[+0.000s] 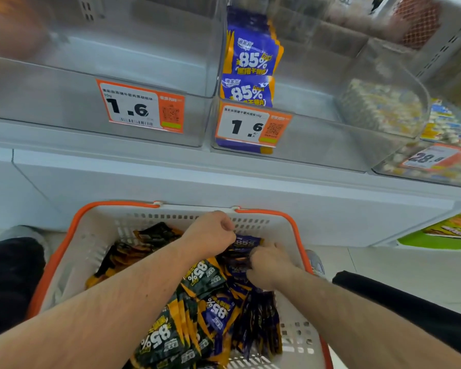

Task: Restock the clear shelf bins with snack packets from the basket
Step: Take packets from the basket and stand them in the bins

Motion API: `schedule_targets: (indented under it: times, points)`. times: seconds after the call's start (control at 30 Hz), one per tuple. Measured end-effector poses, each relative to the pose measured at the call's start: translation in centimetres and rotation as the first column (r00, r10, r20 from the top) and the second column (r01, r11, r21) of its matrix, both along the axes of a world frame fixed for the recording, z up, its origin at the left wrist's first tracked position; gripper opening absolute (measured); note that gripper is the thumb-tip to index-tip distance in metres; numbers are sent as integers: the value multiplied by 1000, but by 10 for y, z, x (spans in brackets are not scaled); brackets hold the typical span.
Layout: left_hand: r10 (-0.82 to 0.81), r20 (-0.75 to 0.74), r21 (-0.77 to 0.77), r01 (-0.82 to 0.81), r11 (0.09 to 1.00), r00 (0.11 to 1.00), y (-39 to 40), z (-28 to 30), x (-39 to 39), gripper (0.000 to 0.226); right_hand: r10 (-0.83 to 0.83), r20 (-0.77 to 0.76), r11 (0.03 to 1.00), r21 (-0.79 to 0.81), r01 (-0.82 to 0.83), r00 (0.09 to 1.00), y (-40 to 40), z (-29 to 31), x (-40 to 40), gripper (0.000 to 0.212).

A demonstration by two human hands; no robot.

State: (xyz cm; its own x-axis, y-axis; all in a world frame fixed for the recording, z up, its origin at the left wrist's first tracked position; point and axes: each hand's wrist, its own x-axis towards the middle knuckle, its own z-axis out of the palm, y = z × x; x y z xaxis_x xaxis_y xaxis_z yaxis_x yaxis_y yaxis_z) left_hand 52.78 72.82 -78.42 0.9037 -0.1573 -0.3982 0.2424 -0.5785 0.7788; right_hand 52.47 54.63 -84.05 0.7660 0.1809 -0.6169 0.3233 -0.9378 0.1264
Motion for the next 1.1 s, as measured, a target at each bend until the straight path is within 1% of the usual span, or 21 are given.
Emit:
schedule_targets:
  times: [0.07, 0.13, 0.2, 0.27, 0.33, 0.37, 0.4, 0.47, 0.5, 0.53, 0.57, 0.6, 0.63, 0.67, 0.73, 0.77, 0.83, 0.87, 0.93, 1.03, 1.1]
  points:
    - [-30, 20, -3, 30, 1000, 999, -3, 4, -1, 18, -46, -3, 999, 28, 46, 999, 1, 28, 6, 29]
    - [-39, 56, -24, 40, 999, 998, -6, 9, -2, 18, -153, -58, 974, 162, 161, 987, 2, 59, 11, 37]
    - [-19, 122, -42, 25, 999, 992, -9, 14, -5, 16, -287, -88, 900, 316, 300, 954, 3, 88, 16, 40]
    - [-15, 192, -70, 29, 997, 981, -11, 15, -10, 17, -489, -95, 746, 470, 472, 867, 1, 110, 21, 37]
    - [-82, 263, -75, 106, 992, 961, -11, 17, -18, 20, -660, -166, 540, 574, 616, 733, -3, 126, 26, 24]
    - [-158, 333, -27, 177, 984, 930, -10, 17, -21, 29, -707, -230, 430, 610, 666, 668, -6, 133, 27, 14]
    - [-256, 407, 46, 260, 965, 877, -8, 18, -23, 45, -732, -307, 324, 629, 707, 608, -7, 140, 28, 6]
    - [-400, 510, 197, 349, 916, 762, -8, 17, -27, 74, -728, -456, 149, 623, 768, 511, -10, 153, 28, 4]
    - [-407, 540, 235, 333, 913, 736, -10, 17, -28, 76, -708, -527, 72, 608, 791, 470, -11, 157, 27, 9]
    - [-356, 586, 225, 276, 934, 728, -12, 16, -28, 68, -685, -589, -1, 590, 808, 429, -12, 160, 26, 14]
    - [-251, 635, 161, 193, 968, 731, -13, 16, -27, 54, -658, -643, -66, 568, 820, 393, -12, 164, 26, 18]
    - [-119, 638, 65, 101, 993, 761, -14, 19, -25, 39, -634, -678, -102, 550, 829, 371, -12, 166, 24, 19]
    - [23, 594, -44, 4, 999, 804, -14, 25, -22, 29, -621, -693, -110, 541, 834, 367, -12, 168, 23, 21]
    - [155, 517, -168, -77, 983, 842, -14, 31, -17, 23, -624, -683, -91, 547, 832, 380, -12, 170, 22, 26]
    - [341, 334, -407, -191, 893, 879, -10, 45, -6, 16, -655, -614, -22, 597, 802, 440, -13, 173, 22, 44]
    - [395, 261, -489, -232, 841, 881, -8, 54, -3, 17, -664, -581, -9, 636, 771, 471, -13, 174, 22, 52]
    - [427, 144, -606, -262, 751, 892, -5, 68, 2, 19, -631, -550, -13, 713, 701, 547, -11, 177, 23, 56]
    - [423, 101, -649, -262, 714, 901, -5, 73, 2, 19, -598, -535, -2, 745, 667, 596, -10, 178, 22, 54]
    - [411, 50, -699, -261, 665, 910, -7, 80, 2, 18, -560, -479, 55, 793, 607, 676, -4, 180, 19, 41]
    - [398, 27, -709, -263, 655, 917, -9, 83, 0, 16, -581, -363, 155, 830, 536, 729, 2, 181, 16, 24]
    - [386, 38, -704, -250, 665, 922, -9, 85, 0, 16, -568, -337, 137, 861, 490, 751, 6, 186, 13, 19]
